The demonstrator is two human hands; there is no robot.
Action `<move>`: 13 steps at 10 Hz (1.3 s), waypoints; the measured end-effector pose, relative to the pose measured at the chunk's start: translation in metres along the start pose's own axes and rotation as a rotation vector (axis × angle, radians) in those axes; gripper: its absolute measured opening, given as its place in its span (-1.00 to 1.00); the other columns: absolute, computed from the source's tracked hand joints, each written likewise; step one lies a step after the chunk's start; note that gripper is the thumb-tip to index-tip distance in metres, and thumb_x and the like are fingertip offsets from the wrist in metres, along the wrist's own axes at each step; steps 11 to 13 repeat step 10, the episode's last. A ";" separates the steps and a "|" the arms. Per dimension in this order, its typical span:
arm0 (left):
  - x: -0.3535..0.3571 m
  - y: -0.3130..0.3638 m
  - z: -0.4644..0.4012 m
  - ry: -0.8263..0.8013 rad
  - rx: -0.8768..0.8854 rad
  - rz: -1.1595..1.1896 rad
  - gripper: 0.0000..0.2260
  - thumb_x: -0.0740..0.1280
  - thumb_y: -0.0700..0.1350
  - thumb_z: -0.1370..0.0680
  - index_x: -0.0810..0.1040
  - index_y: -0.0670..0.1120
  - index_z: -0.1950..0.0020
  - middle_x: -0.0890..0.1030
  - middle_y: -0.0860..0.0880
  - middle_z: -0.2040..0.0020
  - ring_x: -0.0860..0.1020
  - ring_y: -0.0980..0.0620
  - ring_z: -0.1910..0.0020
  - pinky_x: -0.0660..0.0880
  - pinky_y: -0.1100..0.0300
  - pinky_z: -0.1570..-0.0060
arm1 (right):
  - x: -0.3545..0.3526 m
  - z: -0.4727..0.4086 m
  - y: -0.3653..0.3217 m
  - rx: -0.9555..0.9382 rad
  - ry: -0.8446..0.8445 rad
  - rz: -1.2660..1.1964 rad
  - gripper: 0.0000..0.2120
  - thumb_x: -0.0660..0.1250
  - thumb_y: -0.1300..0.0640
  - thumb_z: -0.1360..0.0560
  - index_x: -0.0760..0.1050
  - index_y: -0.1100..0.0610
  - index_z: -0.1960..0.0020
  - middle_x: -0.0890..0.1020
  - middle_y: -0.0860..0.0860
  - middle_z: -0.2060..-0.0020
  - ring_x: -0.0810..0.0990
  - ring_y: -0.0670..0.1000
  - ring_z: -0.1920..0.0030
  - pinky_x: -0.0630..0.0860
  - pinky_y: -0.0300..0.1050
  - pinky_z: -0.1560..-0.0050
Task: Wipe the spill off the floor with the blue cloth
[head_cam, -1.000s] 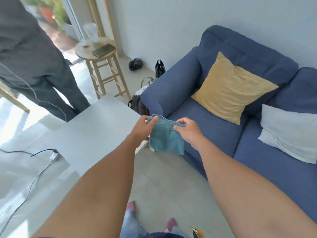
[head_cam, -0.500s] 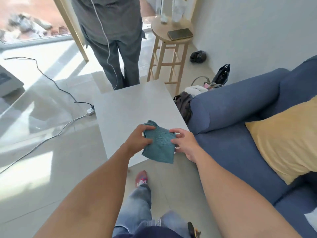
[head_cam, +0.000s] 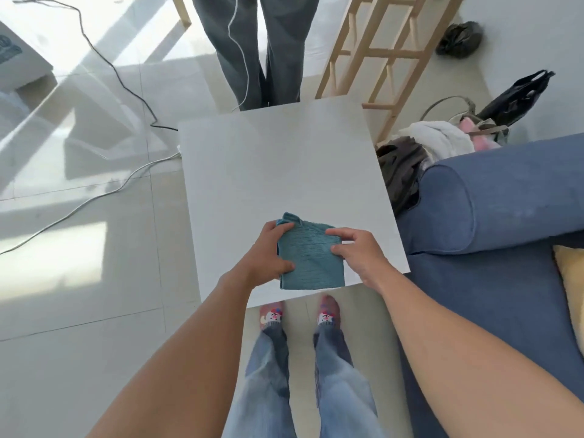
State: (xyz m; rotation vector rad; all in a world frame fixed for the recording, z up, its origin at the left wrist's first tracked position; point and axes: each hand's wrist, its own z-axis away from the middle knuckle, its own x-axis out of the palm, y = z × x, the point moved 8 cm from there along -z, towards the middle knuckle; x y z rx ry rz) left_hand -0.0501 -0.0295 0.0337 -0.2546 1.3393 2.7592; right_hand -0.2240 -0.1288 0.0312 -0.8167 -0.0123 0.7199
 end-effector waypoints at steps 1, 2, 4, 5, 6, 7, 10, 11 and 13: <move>0.011 -0.045 -0.039 0.047 -0.034 -0.124 -0.27 0.40 -0.41 -0.41 0.26 -0.10 -0.54 0.18 0.00 -0.46 0.33 -0.02 -0.37 0.49 0.13 -0.19 | 0.017 -0.050 0.029 0.006 -0.038 0.132 -0.60 0.36 0.41 -0.45 0.64 0.11 -0.22 0.64 0.05 -0.08 0.63 0.03 0.06 0.58 -0.14 0.03; 0.017 -0.076 -0.066 0.091 -0.058 -0.211 -0.25 0.35 -0.42 -0.41 0.23 -0.10 -0.56 0.14 0.04 -0.50 0.31 0.12 -0.30 0.35 0.36 -0.15 | 0.032 -0.082 0.045 -0.055 -0.037 0.275 -0.57 0.34 0.41 -0.45 0.61 0.15 -0.28 0.63 0.07 0.01 0.61 0.03 0.09 0.58 -0.13 0.02; 0.013 -0.099 -0.095 0.219 -0.010 -0.339 -0.25 0.36 -0.34 -0.40 0.22 0.03 -0.54 0.07 0.17 -0.49 0.48 0.03 -0.06 0.58 0.08 0.06 | 0.044 -0.123 0.058 -0.258 0.092 0.367 -0.61 0.32 0.40 -0.47 0.65 0.08 -0.21 0.48 0.00 0.03 0.47 -0.21 0.18 0.34 -0.48 0.11; 0.016 -0.098 -0.095 0.233 -0.008 -0.433 -0.25 0.37 -0.27 -0.41 0.19 0.05 -0.55 0.03 0.20 -0.47 0.54 -0.06 0.08 0.59 0.04 0.18 | 0.044 -0.120 0.062 -0.324 0.078 0.382 -0.61 0.34 0.39 -0.50 0.61 0.11 -0.27 0.45 0.01 -0.04 0.47 -0.18 0.15 0.40 -0.49 0.03; 0.017 -0.094 -0.091 0.242 -0.035 -0.485 -0.26 0.36 -0.25 -0.42 0.17 0.06 -0.55 0.02 0.18 -0.46 0.51 -0.06 0.09 0.57 0.05 0.19 | 0.043 -0.119 0.061 -0.319 0.055 0.418 -0.59 0.37 0.38 -0.50 0.60 0.11 -0.31 0.45 0.03 -0.05 0.47 -0.14 0.15 0.45 -0.41 -0.03; 0.014 -0.091 -0.089 0.247 -0.051 -0.519 -0.25 0.37 -0.23 -0.43 0.16 0.09 -0.55 0.02 0.16 -0.45 0.53 -0.10 -0.04 0.56 0.04 0.17 | 0.043 -0.123 0.058 -0.297 0.037 0.446 -0.59 0.37 0.38 -0.49 0.60 0.10 -0.29 0.42 0.01 -0.04 0.46 -0.11 0.13 0.44 -0.29 -0.10; -0.004 -0.055 -0.078 0.223 -0.069 -0.694 -0.50 0.36 -0.06 -0.52 0.35 -0.03 -0.45 0.06 -0.07 -0.52 0.32 -0.17 -0.35 0.47 -0.13 -0.22 | 0.014 -0.101 0.033 -0.214 0.075 0.549 -0.76 0.31 0.13 -0.58 0.60 0.07 -0.23 0.56 0.02 -0.07 0.58 0.00 0.02 0.50 -0.10 -0.06; -0.004 -0.055 -0.078 0.223 -0.069 -0.694 -0.50 0.36 -0.06 -0.52 0.35 -0.03 -0.45 0.06 -0.07 -0.52 0.32 -0.17 -0.35 0.47 -0.13 -0.22 | 0.014 -0.101 0.033 -0.214 0.075 0.549 -0.76 0.31 0.13 -0.58 0.60 0.07 -0.23 0.56 0.02 -0.07 0.58 0.00 0.02 0.50 -0.10 -0.06; -0.004 -0.055 -0.078 0.223 -0.069 -0.694 -0.50 0.36 -0.06 -0.52 0.35 -0.03 -0.45 0.06 -0.07 -0.52 0.32 -0.17 -0.35 0.47 -0.13 -0.22 | 0.014 -0.101 0.033 -0.214 0.075 0.549 -0.76 0.31 0.13 -0.58 0.60 0.07 -0.23 0.56 0.02 -0.07 0.58 0.00 0.02 0.50 -0.10 -0.06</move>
